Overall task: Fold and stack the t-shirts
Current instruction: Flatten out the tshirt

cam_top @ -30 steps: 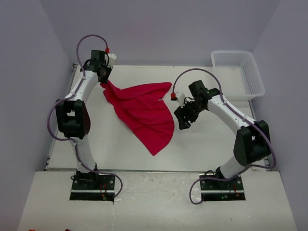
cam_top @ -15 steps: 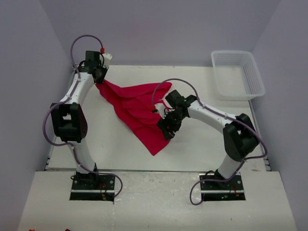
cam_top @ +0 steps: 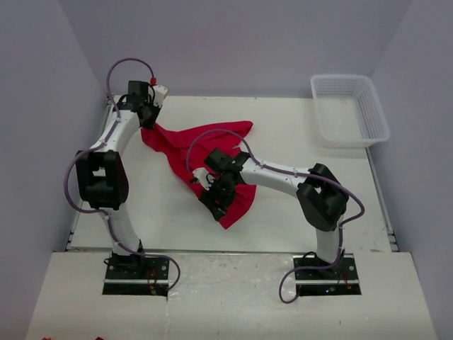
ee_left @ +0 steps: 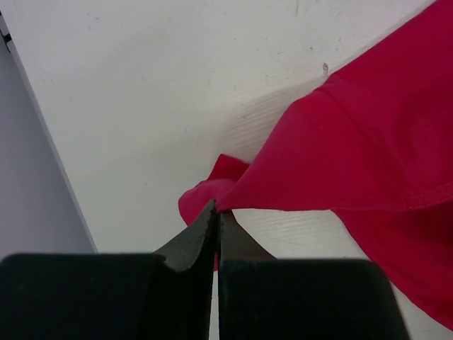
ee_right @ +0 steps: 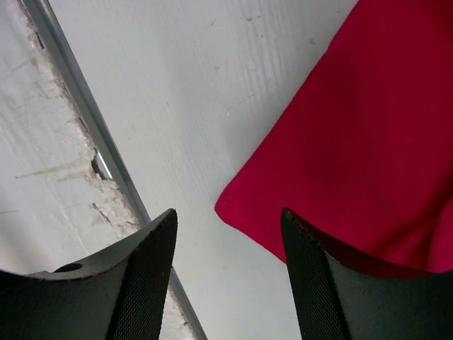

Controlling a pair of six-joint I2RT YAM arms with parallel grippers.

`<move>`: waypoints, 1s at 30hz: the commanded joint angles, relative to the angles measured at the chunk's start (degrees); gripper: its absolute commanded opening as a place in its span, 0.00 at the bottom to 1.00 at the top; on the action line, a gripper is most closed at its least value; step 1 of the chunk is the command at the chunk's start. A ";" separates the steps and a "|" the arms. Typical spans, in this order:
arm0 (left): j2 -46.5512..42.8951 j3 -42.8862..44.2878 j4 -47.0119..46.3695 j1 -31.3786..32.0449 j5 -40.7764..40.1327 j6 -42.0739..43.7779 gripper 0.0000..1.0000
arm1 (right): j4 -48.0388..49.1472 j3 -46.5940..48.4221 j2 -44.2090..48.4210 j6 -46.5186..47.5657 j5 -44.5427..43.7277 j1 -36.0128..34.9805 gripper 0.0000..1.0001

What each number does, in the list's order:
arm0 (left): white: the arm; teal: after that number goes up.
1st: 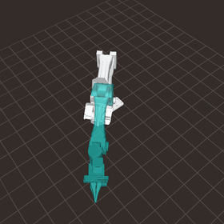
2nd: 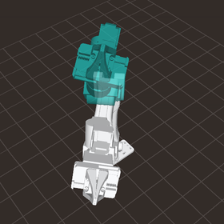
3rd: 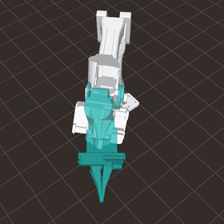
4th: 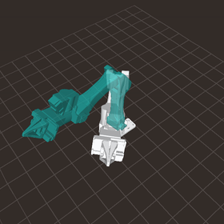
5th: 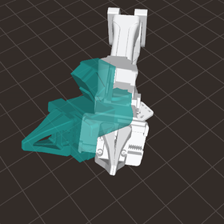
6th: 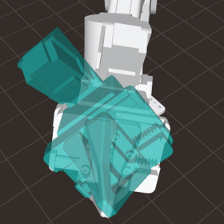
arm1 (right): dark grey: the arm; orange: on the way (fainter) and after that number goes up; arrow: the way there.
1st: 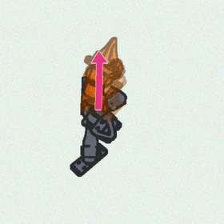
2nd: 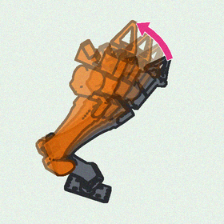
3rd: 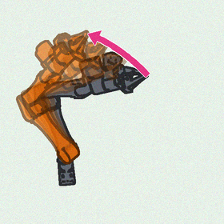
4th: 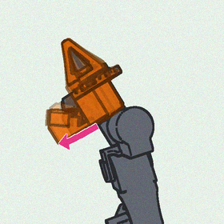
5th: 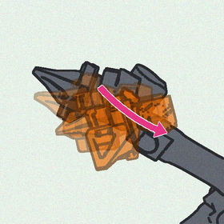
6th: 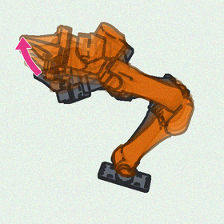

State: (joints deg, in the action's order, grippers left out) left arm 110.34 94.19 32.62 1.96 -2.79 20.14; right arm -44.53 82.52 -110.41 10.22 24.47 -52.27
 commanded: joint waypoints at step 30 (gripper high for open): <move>-8.83 -4.19 -6.69 -1.96 6.30 1.04 0.00 | 12.98 -7.29 -10.26 -13.21 -34.74 -5.03 0.54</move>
State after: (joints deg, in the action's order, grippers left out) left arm 104.97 90.89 29.50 0.38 2.04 20.53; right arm -32.21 77.34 -113.75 -1.93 -0.78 -58.11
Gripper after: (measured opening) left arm 0.002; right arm 0.546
